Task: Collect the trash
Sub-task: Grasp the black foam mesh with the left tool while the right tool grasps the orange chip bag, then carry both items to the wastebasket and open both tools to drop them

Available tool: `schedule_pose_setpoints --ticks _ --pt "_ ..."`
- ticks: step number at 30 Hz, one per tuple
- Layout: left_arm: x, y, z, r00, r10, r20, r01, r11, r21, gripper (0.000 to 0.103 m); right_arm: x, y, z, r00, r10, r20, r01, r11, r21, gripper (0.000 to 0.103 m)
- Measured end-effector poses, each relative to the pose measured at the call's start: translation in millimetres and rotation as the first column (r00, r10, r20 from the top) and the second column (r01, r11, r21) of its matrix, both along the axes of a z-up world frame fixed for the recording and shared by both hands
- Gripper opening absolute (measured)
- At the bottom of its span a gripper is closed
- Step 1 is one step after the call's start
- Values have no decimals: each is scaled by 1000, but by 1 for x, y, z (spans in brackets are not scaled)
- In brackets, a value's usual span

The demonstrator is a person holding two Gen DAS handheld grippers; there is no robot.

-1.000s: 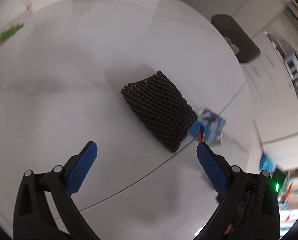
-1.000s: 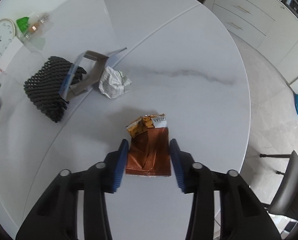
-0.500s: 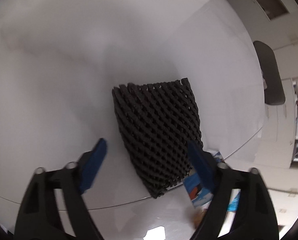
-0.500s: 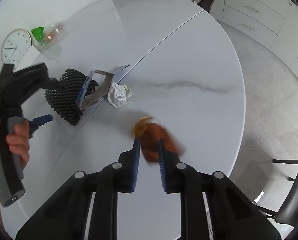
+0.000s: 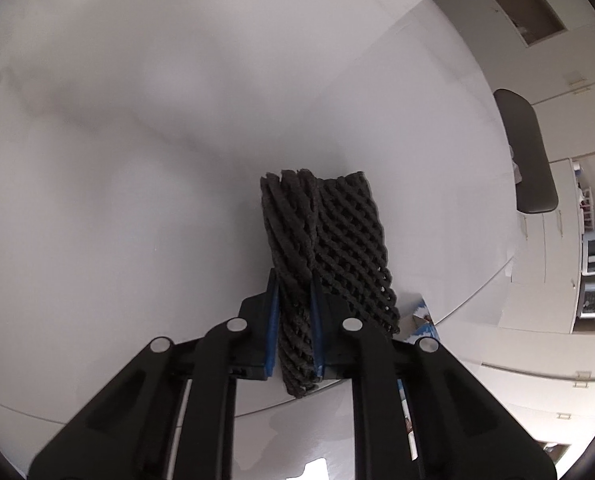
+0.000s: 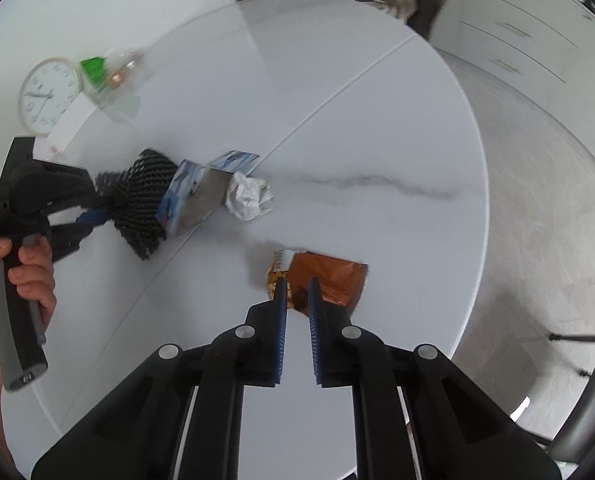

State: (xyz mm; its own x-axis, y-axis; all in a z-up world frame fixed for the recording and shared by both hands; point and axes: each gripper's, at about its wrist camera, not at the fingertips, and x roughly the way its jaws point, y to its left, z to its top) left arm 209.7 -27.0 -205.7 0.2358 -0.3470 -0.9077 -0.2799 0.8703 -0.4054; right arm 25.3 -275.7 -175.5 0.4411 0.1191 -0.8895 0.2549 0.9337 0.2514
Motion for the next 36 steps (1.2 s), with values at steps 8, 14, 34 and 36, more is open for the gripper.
schedule_pose_setpoints --ticks 8,14,34,36 --pt "-2 22 39 981 -136 140 127 989 73 13 9 10 2 905 424 -38 -423 884 -200 72" --pt "-39 40 74 932 -291 215 251 948 194 13 37 14 -18 747 643 -170 -663 700 -263 70" --pt "-125 65 100 920 -320 226 278 940 200 14 53 26 -34 628 742 -234 -776 619 -121 17" --pt "-129 59 104 908 -346 235 303 932 199 14 52 20 -33 670 710 -215 -740 663 -116 15"
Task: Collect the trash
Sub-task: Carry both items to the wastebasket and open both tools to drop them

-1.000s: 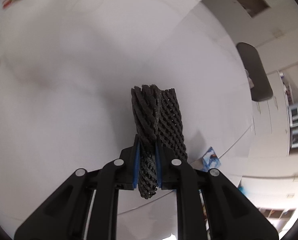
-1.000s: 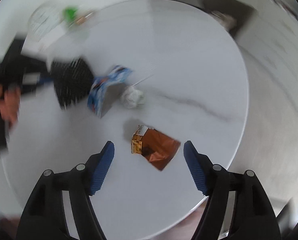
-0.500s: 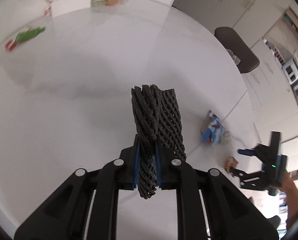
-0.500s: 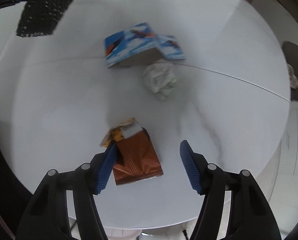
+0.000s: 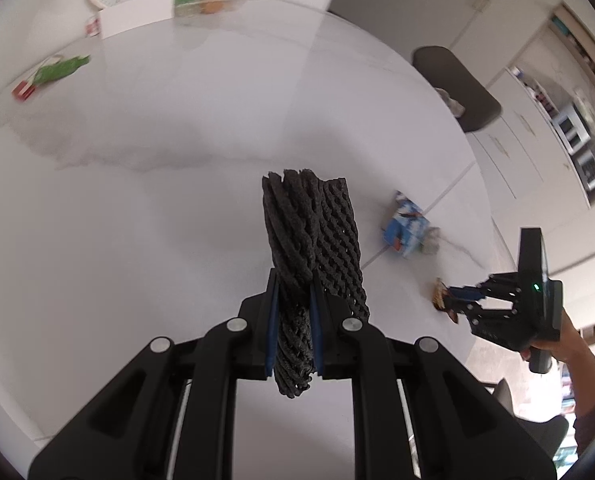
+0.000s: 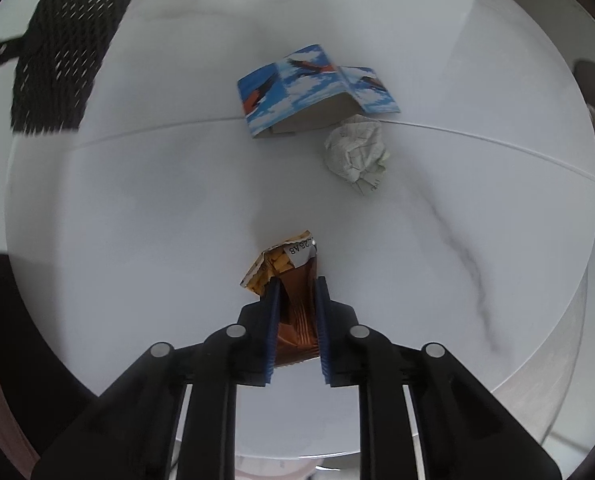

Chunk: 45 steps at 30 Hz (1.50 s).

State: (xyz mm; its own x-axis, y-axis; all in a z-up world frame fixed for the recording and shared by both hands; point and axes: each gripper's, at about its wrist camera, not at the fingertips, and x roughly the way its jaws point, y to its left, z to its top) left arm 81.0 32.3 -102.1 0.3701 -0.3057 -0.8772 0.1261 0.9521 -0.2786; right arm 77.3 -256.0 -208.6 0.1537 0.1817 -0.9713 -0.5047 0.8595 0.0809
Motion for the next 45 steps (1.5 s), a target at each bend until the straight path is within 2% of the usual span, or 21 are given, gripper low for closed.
schedule_pose_setpoints --ticks 7,11,13,14,16,18,19,21,23,24,25,28,30,32,33,36,37,38,40,43,45 --pt "-13 -26 14 991 -131 37 132 991 -6 14 -25 -16 22 981 -183 61 177 980 90 14" --pt "-28 -50 23 969 -241 48 242 970 -7 14 -73 -28 50 932 -344 114 318 928 194 14" --pt "-38 -68 27 948 -314 55 314 949 -4 13 -103 -35 61 900 -418 127 384 895 228 14" --pt "-43 -78 28 937 -346 56 347 938 -4 13 -126 -42 67 872 -471 131 432 867 247 14" --pt "-57 -105 30 900 -432 58 433 901 -6 13 -147 -45 70 833 -538 130 495 830 257 14" --pt "-69 -127 29 863 -501 58 502 865 -7 13 -182 -55 70 775 -618 129 577 776 255 14" --pt "-79 -144 27 835 -547 56 548 836 -4 13 -198 -59 73 745 -654 131 614 749 250 15" --pt "-95 -174 20 785 -618 43 619 785 -15 13 -236 -79 68 639 -757 135 723 651 231 14" --pt "-112 -206 6 726 -687 4 687 725 -45 13 -265 -94 59 556 -819 141 793 574 206 14" --pt "-120 -221 -2 701 -713 -19 712 701 -41 13 -279 -99 54 522 -841 144 820 541 185 15" --pt "-133 -245 -16 661 -749 -46 750 662 -13 13 -297 -108 48 480 -867 138 852 498 163 15" --pt "-164 -292 -51 569 -817 -94 822 569 29 13 -332 -125 31 386 -916 111 905 400 145 15" --pt "-182 -320 -86 523 -835 -171 850 526 28 13 -345 -132 22 347 -933 98 924 358 136 15" --pt "-194 -336 -114 500 -840 -211 862 507 24 13 -356 -138 16 320 -944 83 935 328 132 15" --pt "-202 -346 -133 482 -847 -224 872 489 26 13 -361 -141 14 307 -949 73 940 315 134 15" --pt "-218 -362 -169 461 -847 -264 883 467 43 17 -370 -150 1 286 -957 43 949 289 128 15" --pt "-220 -365 -185 454 -840 -297 885 463 45 26 -371 -148 -2 286 -958 35 949 288 127 15" --pt "-223 -369 -194 453 -834 -316 885 464 44 45 -371 -152 -7 289 -957 24 949 290 124 15" --pt "-230 -370 -207 470 -820 -327 877 476 66 68 -375 -158 -16 298 -954 1 947 296 122 15" --pt "-233 -369 -209 476 -813 -335 876 473 96 81 -386 -163 -25 326 -945 -26 940 321 117 15" --pt "-235 -370 -199 498 -805 -323 865 487 121 87 -387 -163 -25 345 -938 -33 933 340 116 15"
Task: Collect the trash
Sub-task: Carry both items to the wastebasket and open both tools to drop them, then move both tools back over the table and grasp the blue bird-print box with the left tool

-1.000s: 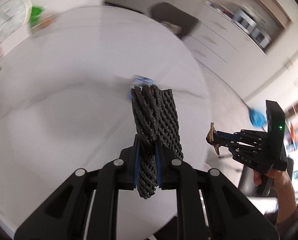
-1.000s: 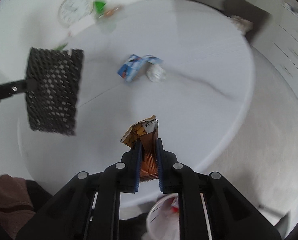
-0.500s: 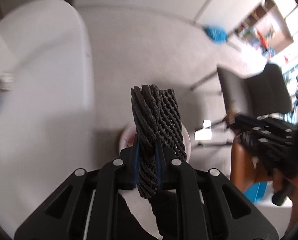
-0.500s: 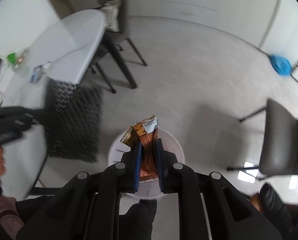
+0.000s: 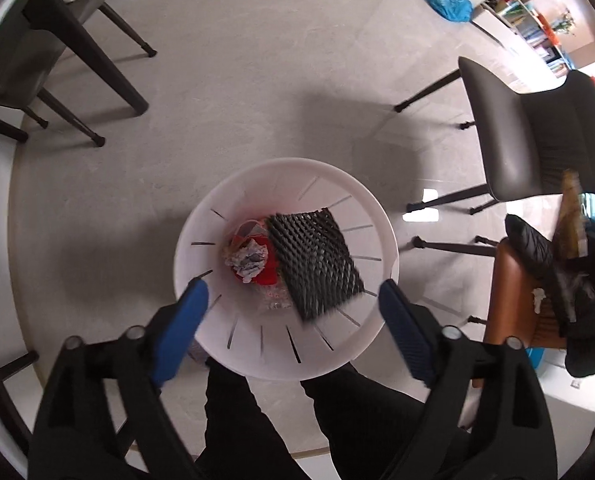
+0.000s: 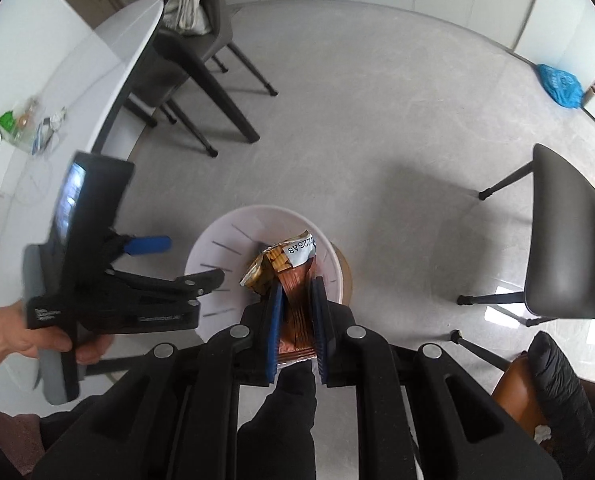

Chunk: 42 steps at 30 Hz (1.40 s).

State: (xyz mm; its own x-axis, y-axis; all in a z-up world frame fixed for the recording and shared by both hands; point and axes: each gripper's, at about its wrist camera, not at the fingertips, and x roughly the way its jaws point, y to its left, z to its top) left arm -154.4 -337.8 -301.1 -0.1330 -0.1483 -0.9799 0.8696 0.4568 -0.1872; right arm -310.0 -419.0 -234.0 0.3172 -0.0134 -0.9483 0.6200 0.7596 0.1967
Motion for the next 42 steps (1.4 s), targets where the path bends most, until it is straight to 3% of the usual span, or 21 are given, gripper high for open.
schedule_pose_setpoints --ticks 5,12,14,15,17,18,19,22,26,28,32,38,42 --pt "-3 1 48 997 40 70 -38 998 -40 95 9 2 -20 998 67 -17 -67 998 20 17" --pt "15 35 138 975 116 191 -84 982 -167 95 38 24 -60 991 125 -40 -123 991 58 18" --pt "20 42 150 969 139 205 -102 978 -182 95 47 31 -76 992 120 -46 -115 990 87 19" --pt "23 47 155 966 154 210 -114 975 -189 95 52 35 -84 992 118 -50 -112 989 95 23" --pt "29 57 163 961 182 208 -141 970 -198 95 59 41 -95 991 116 -63 -109 989 104 42" --pt "31 61 164 960 192 206 -151 968 -199 95 64 46 -104 990 119 -80 -109 986 127 65" --pt "34 65 166 958 203 204 -162 966 -201 95 67 48 -109 989 116 -94 -103 986 134 80" --pt "39 77 169 951 231 207 -189 961 -200 95 73 56 -114 985 96 -143 -83 992 95 86" --pt "45 90 176 942 258 214 -214 954 -208 95 71 54 -91 987 46 -151 -31 994 102 93" --pt "49 98 178 938 269 218 -222 950 -218 95 68 52 -65 989 4 -147 12 994 107 96" --pt "57 111 185 930 293 224 -239 942 -237 95 64 55 -11 992 -57 -117 58 998 12 101" --pt "75 131 188 914 343 217 -287 924 -254 95 75 60 25 995 -53 -84 53 999 -1 101" --pt "97 150 194 891 398 220 -338 903 -265 95 92 70 43 998 -26 -54 26 1000 -17 101"
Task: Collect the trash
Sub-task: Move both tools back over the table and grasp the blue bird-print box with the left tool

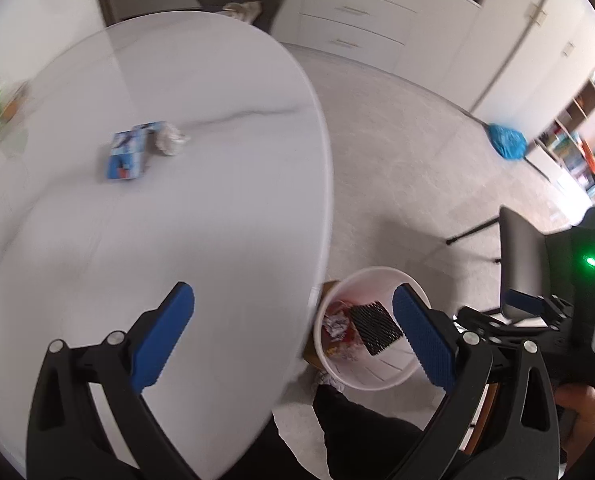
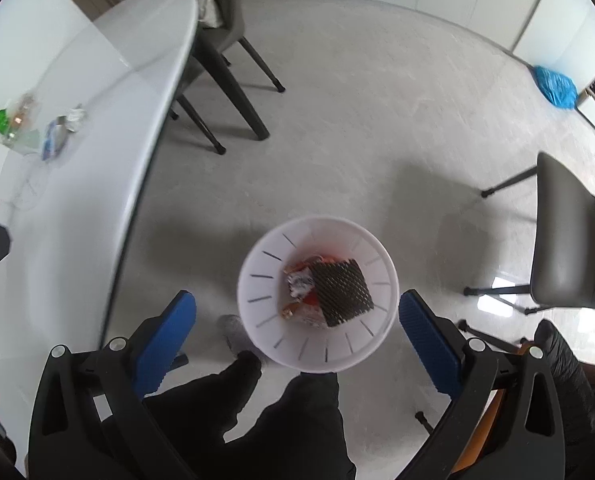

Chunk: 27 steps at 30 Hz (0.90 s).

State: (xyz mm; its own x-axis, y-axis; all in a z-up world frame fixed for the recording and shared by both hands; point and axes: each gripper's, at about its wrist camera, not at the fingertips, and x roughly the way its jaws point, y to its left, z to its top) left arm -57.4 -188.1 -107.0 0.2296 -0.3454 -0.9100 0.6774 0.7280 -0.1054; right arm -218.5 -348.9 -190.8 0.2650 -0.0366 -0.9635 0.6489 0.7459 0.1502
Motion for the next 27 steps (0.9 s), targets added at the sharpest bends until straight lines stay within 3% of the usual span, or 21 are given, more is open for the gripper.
schedule_pose_setpoints --ticks 6,13,18,27 --pt "58 34 0 991 113 66 -114 993 18 95 36 17 16 997 56 44 -56 998 1 101" --pt "133 47 -20 976 143 166 -158 985 77 95 94 36 36 989 116 93 -117 993 8 101" --pt "175 42 -43 976 139 165 -156 983 96 95 128 45 46 979 176 104 -177 984 0 101" --pt "210 19 -84 983 121 139 -141 979 149 92 181 56 43 952 297 71 -298 954 0 101"
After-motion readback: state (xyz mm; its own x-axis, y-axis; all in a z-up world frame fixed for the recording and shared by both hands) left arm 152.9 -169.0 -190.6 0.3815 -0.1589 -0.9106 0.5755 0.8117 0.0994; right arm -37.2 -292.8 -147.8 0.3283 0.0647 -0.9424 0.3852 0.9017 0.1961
